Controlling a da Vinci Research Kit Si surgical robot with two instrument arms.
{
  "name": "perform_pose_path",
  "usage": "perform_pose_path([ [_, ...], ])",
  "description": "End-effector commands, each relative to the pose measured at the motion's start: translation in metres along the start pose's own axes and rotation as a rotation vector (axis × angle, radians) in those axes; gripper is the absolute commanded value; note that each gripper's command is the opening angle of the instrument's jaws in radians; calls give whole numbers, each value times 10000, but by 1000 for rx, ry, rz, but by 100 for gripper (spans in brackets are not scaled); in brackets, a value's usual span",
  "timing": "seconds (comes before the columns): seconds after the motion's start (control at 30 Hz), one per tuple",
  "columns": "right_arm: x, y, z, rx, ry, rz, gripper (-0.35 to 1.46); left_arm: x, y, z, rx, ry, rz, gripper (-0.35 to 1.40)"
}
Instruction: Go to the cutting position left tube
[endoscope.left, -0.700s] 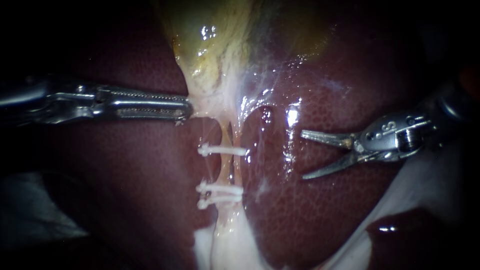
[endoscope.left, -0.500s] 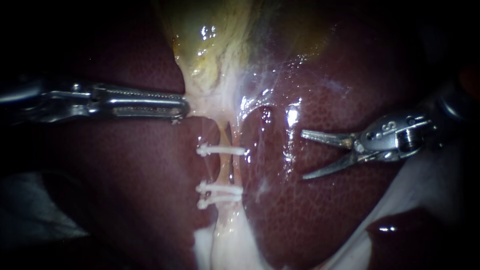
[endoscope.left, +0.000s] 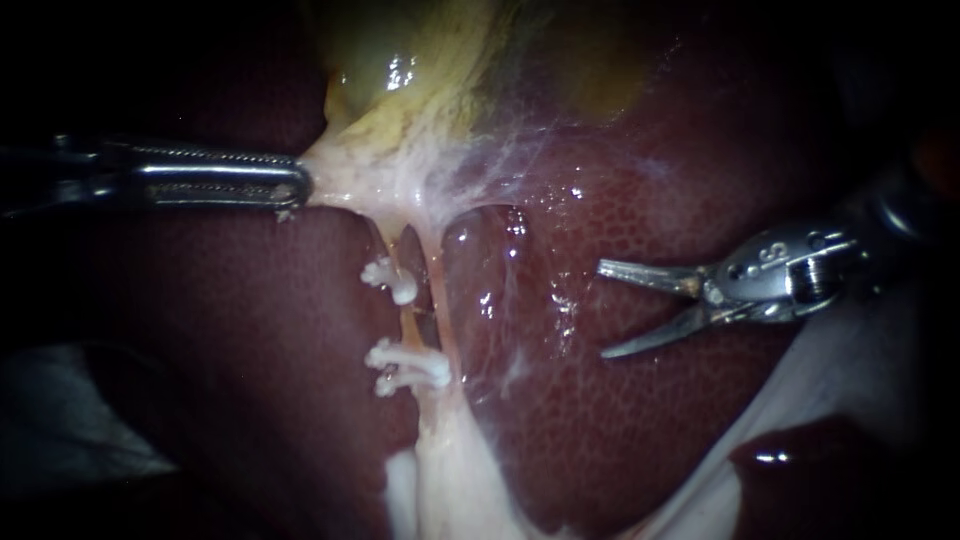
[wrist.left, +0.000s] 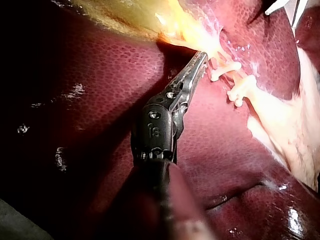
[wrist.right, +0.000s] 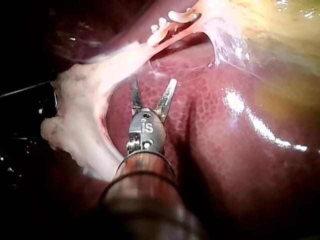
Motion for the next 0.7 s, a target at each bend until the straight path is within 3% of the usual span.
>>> perform_pose_path([
  [0.03,1,-2,5,10,7,-1,144,0,0,0,0,0,0,-35],
  [0.4,15,-17,81,119,71,58,144,-1,0,-3,2,0,1,-35],
  [0.7,18,-12,128,168,92,109,144,0,4,-3,4,1,0,-35],
])
